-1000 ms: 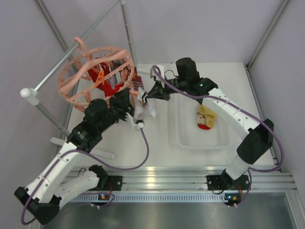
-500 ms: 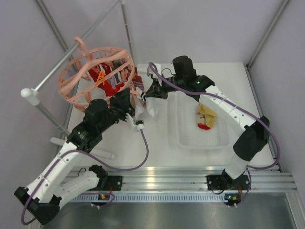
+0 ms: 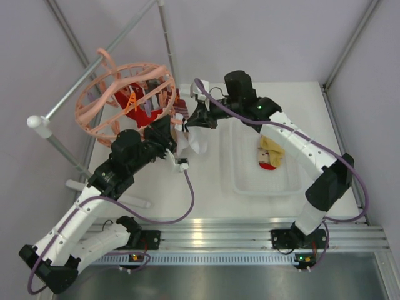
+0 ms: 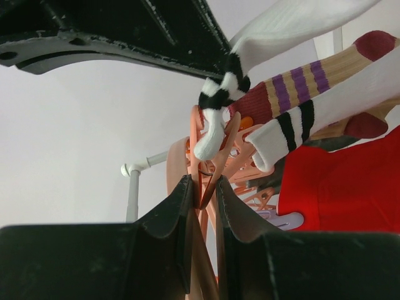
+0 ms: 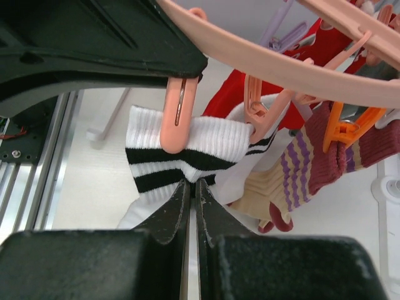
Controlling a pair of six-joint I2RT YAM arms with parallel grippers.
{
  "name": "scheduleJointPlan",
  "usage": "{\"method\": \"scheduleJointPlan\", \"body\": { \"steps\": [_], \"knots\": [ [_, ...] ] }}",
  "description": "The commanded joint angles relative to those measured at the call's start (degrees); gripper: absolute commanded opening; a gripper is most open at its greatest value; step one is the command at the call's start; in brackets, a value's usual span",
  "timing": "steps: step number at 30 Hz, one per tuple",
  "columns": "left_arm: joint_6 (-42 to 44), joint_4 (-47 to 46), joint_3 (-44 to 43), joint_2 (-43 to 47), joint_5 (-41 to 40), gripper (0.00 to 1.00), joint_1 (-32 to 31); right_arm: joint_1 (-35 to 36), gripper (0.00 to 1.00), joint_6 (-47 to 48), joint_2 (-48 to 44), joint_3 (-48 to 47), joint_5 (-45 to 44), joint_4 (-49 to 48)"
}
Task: Clip the socks to the hanger
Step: Clamp the sock onto the hanger.
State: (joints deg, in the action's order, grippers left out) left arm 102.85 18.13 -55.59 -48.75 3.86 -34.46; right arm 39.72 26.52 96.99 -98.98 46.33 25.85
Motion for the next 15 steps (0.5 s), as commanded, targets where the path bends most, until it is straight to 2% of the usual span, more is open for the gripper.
{"method": "scheduleJointPlan", "body": {
  "steps": [1,7,9,10,12,13,15],
  "knots": [
    [0.3,0.9,1.1,0.1,3.7,0.00,-0.3,1.4,0.00,-1.3,0.6,-3.9,0.2,-2.1],
    [0.8,-0.1,2.2,0.7,3.8,0.02,-0.3,1.5,0.00,-1.3,0.6,-3.9,0.0,-2.1],
    [0.8,-0.1,2.2,0.7,3.6,0.11,-0.3,1.5,0.00,-1.3,0.7,-4.0,-0.3,-2.0],
    [0.8,-0.2,2.2,0.8,3.6,0.22,-0.3,1.5,0.00,-1.4,0.8,-4.0,-0.4,-1.9],
    [0.5,-0.5,2.3,0.9,3.6,0.28,-0.3,1.5,0.00,-1.2,1.1,-4.1,-0.5,-1.7],
    [0.4,-0.6,2.3,0.9,3.6,0.34,-0.3,1.5,0.00,-1.1,1.2,-4.1,-0.7,-1.7],
    [-0.3,-0.7,2.3,1.4,3.5,0.38,-0.3,1.5,0.00,-0.9,1.3,-3.9,-0.9,-1.5]
  ]
}}
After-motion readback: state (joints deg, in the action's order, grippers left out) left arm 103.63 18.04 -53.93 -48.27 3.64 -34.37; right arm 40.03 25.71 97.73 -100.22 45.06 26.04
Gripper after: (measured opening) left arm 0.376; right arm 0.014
